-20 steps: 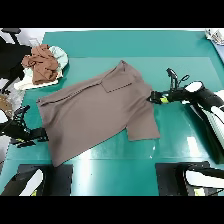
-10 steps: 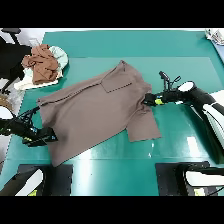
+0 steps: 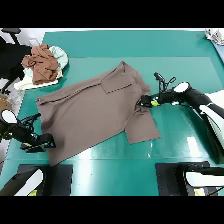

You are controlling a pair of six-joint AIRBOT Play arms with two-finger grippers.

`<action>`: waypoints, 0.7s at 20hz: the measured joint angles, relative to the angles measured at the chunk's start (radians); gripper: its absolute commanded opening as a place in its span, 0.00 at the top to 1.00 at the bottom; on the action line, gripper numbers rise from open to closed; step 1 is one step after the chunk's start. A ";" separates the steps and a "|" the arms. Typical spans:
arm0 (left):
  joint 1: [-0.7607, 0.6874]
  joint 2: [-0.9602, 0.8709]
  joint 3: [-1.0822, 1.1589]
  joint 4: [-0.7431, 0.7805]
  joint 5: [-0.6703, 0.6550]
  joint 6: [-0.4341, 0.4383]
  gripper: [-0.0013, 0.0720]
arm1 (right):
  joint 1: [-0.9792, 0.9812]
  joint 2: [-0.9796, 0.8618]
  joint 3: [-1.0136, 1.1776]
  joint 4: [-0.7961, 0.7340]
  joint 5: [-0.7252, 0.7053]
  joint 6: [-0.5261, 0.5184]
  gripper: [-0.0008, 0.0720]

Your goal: Fold the shirts.

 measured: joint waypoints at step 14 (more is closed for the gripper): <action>0.000 -0.062 -0.031 -0.065 0.069 0.009 0.81 | 0.001 0.010 0.000 0.009 0.029 0.000 0.96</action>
